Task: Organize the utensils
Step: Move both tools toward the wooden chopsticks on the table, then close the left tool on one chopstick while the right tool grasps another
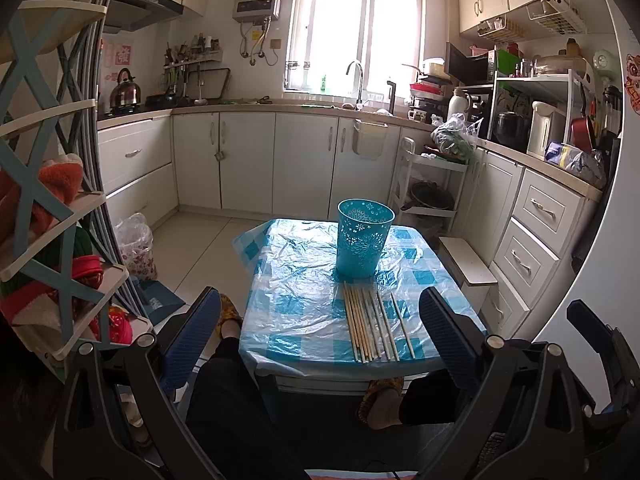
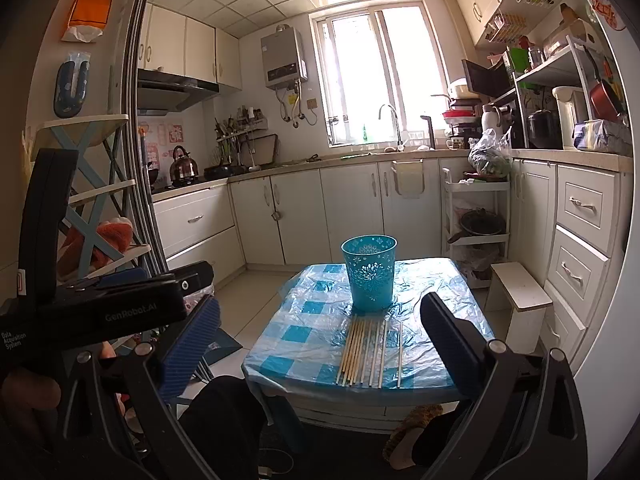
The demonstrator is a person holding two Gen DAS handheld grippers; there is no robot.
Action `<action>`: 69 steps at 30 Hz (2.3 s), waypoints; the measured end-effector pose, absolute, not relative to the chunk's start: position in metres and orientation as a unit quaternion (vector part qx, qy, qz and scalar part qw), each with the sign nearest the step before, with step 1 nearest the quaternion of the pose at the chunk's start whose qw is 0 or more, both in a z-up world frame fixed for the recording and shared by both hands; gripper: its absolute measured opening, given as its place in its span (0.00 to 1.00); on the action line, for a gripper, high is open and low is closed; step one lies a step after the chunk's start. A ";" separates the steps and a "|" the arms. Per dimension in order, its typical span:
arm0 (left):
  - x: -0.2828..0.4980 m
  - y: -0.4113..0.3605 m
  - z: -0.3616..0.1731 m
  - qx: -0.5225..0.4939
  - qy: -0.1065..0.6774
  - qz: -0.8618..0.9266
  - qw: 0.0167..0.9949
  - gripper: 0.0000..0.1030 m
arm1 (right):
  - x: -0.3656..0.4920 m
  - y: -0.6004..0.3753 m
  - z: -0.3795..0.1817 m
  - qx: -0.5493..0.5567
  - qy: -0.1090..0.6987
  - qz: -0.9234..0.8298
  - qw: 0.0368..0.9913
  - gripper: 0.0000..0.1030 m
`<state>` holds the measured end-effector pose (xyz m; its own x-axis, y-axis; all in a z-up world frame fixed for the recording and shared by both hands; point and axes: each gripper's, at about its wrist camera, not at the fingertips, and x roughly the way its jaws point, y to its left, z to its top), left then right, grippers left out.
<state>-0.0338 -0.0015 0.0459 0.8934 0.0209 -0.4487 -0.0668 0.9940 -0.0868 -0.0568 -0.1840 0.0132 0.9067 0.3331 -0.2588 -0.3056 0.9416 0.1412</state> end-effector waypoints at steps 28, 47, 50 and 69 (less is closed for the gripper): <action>0.020 0.000 0.017 -0.057 0.276 0.018 0.959 0.93 | -0.006 -0.187 -0.011 0.054 0.191 0.168 0.966 0.93; 0.213 0.009 -0.133 -0.098 0.439 0.026 0.893 0.93 | 0.210 -0.189 -0.160 0.029 0.423 0.152 0.893 0.34; 0.240 0.002 -0.151 -0.091 0.451 0.028 0.887 0.93 | 0.228 -0.192 -0.173 0.023 0.437 0.142 0.888 0.26; 0.336 -0.024 -0.210 -0.041 0.500 0.043 0.864 0.73 | 0.270 -0.207 -0.196 0.006 0.461 0.134 0.877 0.12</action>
<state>0.3359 -0.0236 -0.2104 0.4954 0.0331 -0.8680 -0.1160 0.9928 -0.0284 0.2697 -0.2069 -0.1961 0.5395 0.2409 -0.8068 -0.2298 0.9639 0.1342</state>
